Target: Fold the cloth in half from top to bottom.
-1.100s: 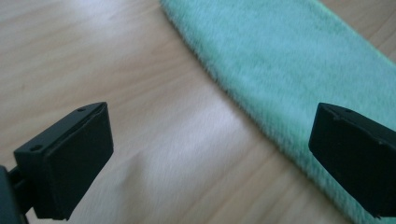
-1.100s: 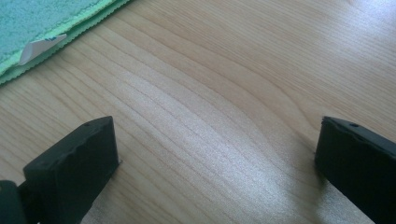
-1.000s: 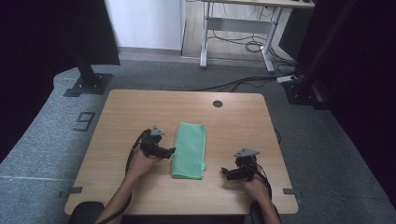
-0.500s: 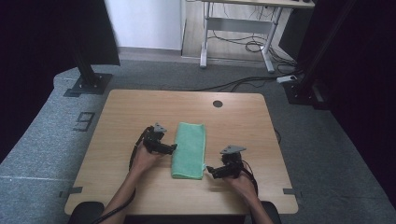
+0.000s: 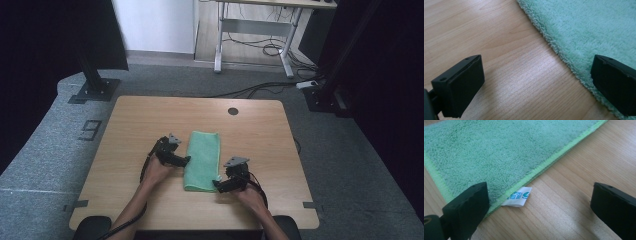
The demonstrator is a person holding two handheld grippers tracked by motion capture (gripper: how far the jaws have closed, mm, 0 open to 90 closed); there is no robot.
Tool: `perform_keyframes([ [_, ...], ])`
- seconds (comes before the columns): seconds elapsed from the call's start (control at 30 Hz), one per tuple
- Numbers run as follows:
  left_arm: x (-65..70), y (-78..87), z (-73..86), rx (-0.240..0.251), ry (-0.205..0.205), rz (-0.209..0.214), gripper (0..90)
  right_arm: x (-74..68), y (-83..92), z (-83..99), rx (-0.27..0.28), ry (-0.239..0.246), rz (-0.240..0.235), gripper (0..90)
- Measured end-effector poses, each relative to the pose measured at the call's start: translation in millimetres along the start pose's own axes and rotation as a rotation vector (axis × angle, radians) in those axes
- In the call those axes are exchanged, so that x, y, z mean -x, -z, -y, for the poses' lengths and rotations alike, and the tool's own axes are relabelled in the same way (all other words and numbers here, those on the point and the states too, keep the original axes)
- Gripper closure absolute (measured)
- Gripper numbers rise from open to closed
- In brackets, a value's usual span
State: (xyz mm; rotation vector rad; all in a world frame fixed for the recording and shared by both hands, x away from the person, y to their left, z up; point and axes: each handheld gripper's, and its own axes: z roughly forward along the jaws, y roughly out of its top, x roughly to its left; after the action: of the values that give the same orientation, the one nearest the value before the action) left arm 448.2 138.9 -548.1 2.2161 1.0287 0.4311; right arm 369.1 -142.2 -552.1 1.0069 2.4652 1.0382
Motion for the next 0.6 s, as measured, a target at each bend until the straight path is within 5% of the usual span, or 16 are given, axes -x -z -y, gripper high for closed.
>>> perform_keyframes([
  [0.6, 3.3, 6.2, 7.9, -0.016, 0.036, 0.014, 0.2, -4.8, 3.0, 6.4, 0.014, -0.001, -0.007, 4.5],
])
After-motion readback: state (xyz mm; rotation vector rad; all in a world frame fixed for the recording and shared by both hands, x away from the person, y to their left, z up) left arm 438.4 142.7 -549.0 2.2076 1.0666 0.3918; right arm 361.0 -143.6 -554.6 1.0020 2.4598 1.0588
